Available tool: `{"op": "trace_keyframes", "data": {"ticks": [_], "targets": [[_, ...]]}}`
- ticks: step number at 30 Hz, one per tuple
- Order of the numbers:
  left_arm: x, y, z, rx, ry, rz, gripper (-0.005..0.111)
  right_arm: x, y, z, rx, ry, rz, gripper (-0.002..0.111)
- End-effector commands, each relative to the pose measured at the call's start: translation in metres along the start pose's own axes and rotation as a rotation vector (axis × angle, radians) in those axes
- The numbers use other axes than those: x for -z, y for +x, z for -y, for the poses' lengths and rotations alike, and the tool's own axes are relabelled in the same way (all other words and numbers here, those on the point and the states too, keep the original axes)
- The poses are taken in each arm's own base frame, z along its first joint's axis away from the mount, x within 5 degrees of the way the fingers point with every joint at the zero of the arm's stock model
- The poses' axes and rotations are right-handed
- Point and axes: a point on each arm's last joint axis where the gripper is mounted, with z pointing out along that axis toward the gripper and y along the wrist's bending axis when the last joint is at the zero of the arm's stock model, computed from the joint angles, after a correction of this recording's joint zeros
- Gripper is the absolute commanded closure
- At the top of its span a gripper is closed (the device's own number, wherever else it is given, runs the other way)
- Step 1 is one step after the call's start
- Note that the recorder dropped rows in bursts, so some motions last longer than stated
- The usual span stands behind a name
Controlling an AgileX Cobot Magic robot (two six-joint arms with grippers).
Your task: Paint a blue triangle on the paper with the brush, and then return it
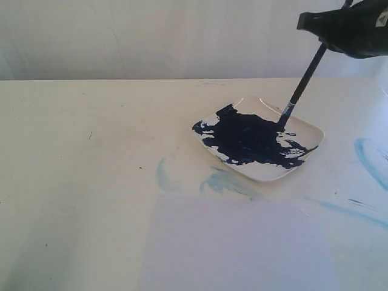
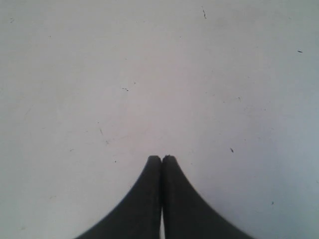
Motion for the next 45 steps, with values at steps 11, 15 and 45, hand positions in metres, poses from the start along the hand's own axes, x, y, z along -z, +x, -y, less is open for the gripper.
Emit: {"op": "trace_keyframes", "data": {"ticks": [11,15,45], "targets": [[-0.001,0.002,0.000,0.007,0.005,-0.005,0.107,0.093,0.017,-0.046,0.089,-0.258,-0.085,0.108],[-0.001,0.002,-0.001,-0.014,-0.006,-0.005,0.107,0.109,0.034,-0.057,0.160,-0.365,-0.113,0.108],[0.001,-0.013,-0.006,-0.224,-0.086,0.150,0.107,0.149,0.088,-0.035,0.228,-0.385,-0.137,0.108]]}}
